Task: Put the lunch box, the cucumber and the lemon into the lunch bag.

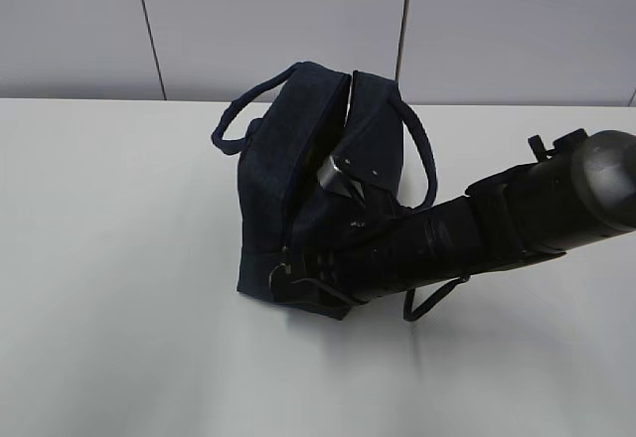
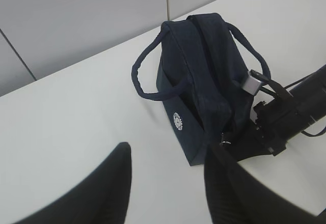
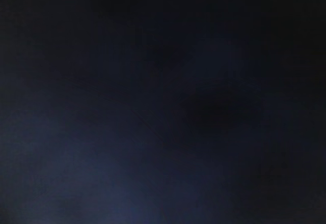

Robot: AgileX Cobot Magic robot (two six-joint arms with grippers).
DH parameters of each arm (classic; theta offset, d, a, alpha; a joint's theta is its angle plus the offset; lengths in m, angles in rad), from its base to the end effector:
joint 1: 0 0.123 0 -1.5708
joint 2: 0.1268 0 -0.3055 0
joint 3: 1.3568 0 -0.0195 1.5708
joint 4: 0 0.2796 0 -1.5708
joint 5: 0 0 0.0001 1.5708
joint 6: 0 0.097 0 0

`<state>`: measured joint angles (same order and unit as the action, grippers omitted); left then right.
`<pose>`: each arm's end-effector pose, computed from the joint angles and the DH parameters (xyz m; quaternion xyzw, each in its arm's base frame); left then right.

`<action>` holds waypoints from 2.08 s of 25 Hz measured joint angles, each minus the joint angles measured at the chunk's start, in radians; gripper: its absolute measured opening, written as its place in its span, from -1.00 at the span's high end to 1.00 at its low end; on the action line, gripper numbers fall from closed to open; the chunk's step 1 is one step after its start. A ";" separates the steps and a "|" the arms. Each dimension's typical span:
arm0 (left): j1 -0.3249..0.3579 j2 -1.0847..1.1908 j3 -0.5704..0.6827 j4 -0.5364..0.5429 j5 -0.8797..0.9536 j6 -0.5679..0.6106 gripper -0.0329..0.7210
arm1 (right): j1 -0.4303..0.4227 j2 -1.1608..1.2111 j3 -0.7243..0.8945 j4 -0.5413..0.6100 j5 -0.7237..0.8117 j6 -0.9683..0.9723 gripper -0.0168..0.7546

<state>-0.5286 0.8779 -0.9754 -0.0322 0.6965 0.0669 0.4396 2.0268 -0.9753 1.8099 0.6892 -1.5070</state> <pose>0.1647 -0.0985 0.4038 0.2480 0.8266 -0.1303 0.4882 0.3348 0.2238 0.1063 -0.1575 0.8656 0.4216 0.2194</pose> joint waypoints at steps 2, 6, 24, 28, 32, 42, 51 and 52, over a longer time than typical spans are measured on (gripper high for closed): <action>0.000 0.000 0.000 0.000 0.000 0.000 0.06 | 0.000 0.000 0.000 0.000 0.024 0.016 0.96; 0.000 0.000 0.000 0.000 0.001 0.000 0.06 | 0.000 0.000 0.000 0.000 0.083 0.040 0.96; 0.000 0.000 0.000 0.002 0.014 0.000 0.06 | 0.000 -0.113 0.000 -0.064 0.138 0.100 0.96; 0.000 0.000 0.000 0.002 0.023 0.000 0.06 | 0.000 -0.145 0.000 -0.069 0.145 0.110 0.96; 0.000 0.000 0.000 0.002 0.036 0.000 0.06 | 0.000 -0.168 0.000 -0.071 0.152 0.117 0.96; 0.000 0.000 0.025 0.002 0.054 0.000 0.06 | 0.000 -0.229 0.002 -0.081 0.174 0.136 0.96; 0.000 0.000 0.152 -0.018 0.005 0.000 0.06 | 0.000 -0.257 0.002 -0.200 0.163 0.242 0.96; 0.000 0.000 0.168 -0.026 -0.013 0.000 0.06 | 0.000 -0.266 0.002 -0.204 0.155 0.249 0.96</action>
<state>-0.5286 0.8779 -0.8072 -0.0586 0.6834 0.0669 0.4396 1.7606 -0.9735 1.6057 0.8442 -1.2576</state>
